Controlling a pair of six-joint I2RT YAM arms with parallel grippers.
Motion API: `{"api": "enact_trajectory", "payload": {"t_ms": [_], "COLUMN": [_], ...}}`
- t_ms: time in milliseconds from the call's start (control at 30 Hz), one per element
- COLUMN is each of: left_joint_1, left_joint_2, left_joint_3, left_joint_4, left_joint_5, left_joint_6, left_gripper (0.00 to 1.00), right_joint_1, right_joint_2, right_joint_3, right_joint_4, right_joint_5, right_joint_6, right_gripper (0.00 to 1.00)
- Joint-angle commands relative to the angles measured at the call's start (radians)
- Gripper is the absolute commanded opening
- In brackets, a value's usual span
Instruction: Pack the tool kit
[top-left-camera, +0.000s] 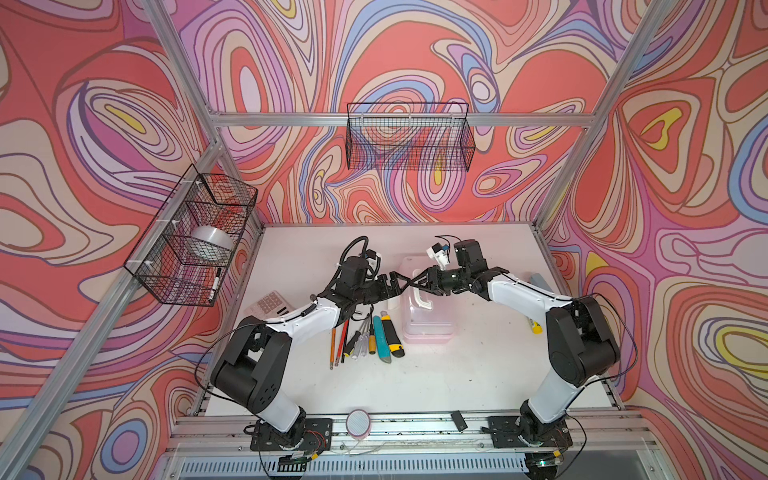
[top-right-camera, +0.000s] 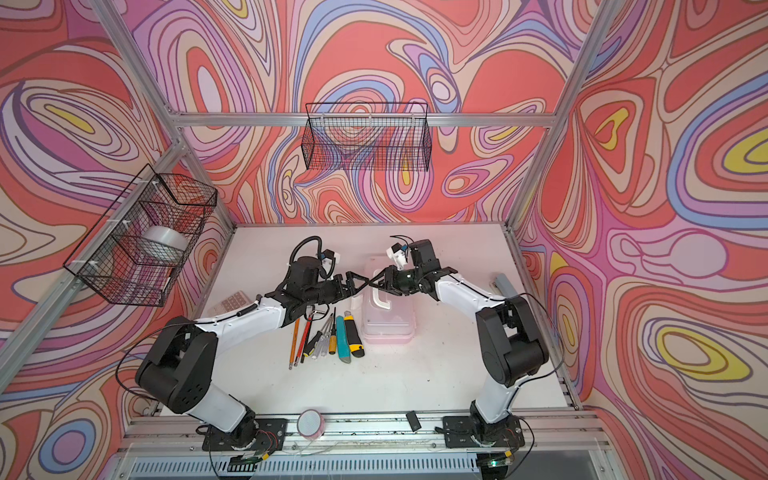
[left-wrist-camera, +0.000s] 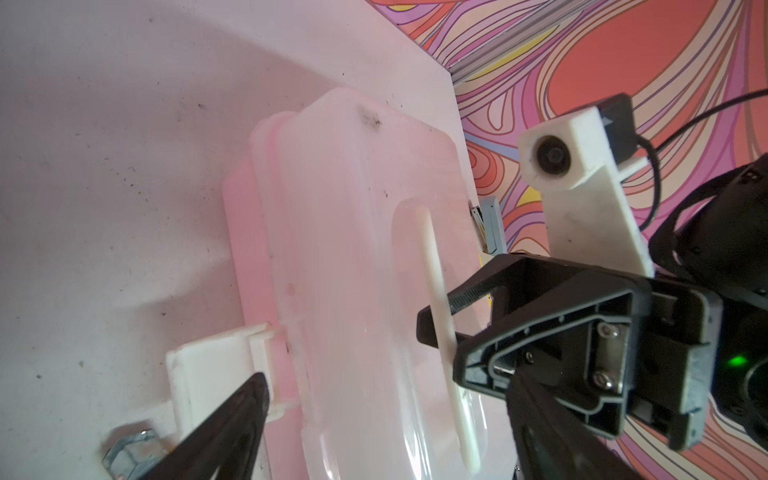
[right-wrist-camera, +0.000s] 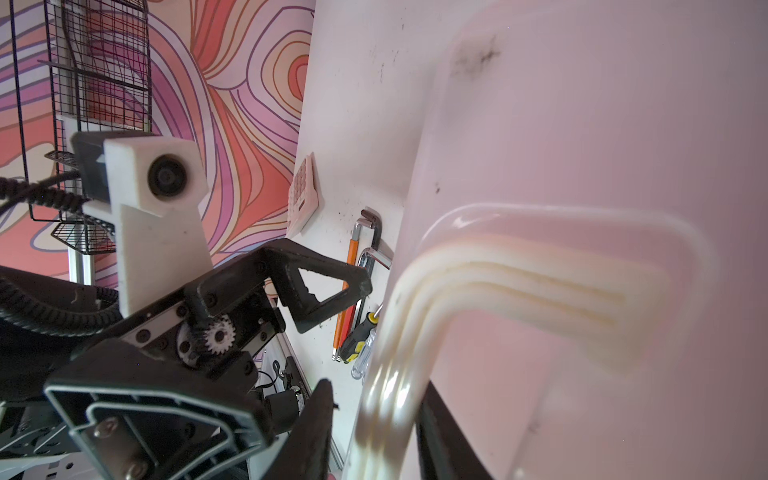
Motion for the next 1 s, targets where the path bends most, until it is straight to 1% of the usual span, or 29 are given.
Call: {"api": "enact_trajectory", "payload": {"t_ms": [0, 33, 167, 233, 267, 400, 500, 533, 700, 733, 967], "left_joint_1": [0.009, 0.01, 0.017, 0.028, 0.032, 0.054, 0.064, 0.068, 0.07, 0.071, 0.071], "left_joint_2": [0.016, 0.016, 0.005, -0.009, -0.017, -0.054, -0.079, -0.083, -0.08, -0.076, -0.033], "left_joint_3": [-0.014, -0.015, -0.023, -0.029, -0.032, -0.041, -0.045, -0.045, -0.047, -0.049, -0.035], "left_joint_4": [0.032, 0.032, 0.041, 0.045, 0.045, 0.03, 0.015, 0.015, 0.064, 0.079, 0.148], "left_joint_5": [0.026, 0.029, 0.034, 0.034, 0.033, 0.03, 0.028, 0.029, 0.051, 0.056, 0.091], "left_joint_6": [-0.013, -0.012, -0.022, -0.027, -0.028, -0.025, -0.018, -0.018, -0.052, -0.062, -0.107], "left_gripper": [0.9, 0.9, 0.89, 0.89, 0.89, 0.9, 0.9, 0.9, 0.91, 0.91, 0.92], "right_joint_1": [0.009, 0.009, 0.009, 0.008, 0.009, 0.008, 0.004, -0.001, -0.044, -0.047, -0.053], "right_joint_2": [0.027, 0.026, 0.03, 0.031, 0.031, 0.007, -0.015, -0.021, -0.046, -0.049, -0.08], "right_joint_3": [0.028, 0.028, 0.016, 0.015, 0.015, 0.016, 0.011, 0.001, -0.101, -0.112, -0.146], "right_joint_4": [0.042, 0.048, 0.093, 0.099, 0.097, 0.096, 0.112, 0.142, 0.436, 0.464, 0.487], "right_joint_5": [-0.023, -0.025, -0.051, -0.057, -0.061, -0.065, -0.075, -0.088, -0.184, -0.189, -0.206], "right_joint_6": [0.009, 0.009, 0.033, 0.034, 0.034, 0.036, 0.063, 0.092, 0.327, 0.346, 0.365], "right_gripper": [0.28, 0.27, 0.08, 0.04, 0.01, 0.0, 0.0, 0.0, 0.0, 0.0, 0.0]}}
